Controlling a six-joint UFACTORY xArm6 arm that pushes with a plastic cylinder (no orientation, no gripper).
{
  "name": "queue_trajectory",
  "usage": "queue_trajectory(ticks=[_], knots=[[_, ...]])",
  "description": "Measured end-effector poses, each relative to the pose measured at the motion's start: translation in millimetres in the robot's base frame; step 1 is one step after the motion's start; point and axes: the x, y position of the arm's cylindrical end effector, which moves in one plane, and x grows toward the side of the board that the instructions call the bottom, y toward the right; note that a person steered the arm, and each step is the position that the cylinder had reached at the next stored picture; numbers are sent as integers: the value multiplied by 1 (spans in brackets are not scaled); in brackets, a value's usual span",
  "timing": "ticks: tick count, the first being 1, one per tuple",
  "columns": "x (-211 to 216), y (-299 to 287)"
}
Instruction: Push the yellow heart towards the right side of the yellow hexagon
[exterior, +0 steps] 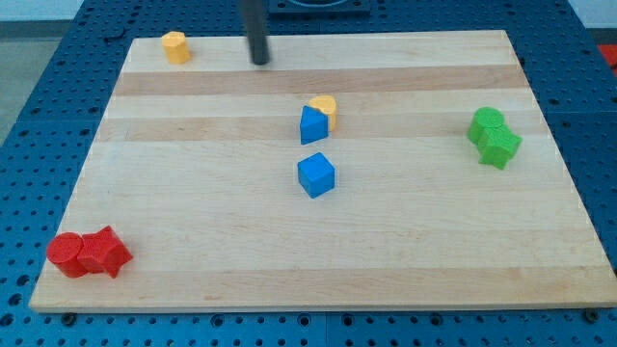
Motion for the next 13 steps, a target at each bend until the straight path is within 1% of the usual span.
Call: queue_trajectory(ticks=[1, 2, 3, 4, 5, 6, 8, 9, 10, 11, 12, 13], knots=[[20, 77], [72, 121], [115, 123], [137, 109], [140, 84], [134, 47], [106, -24], [100, -49], [107, -50], [109, -30], [96, -18], [70, -21]])
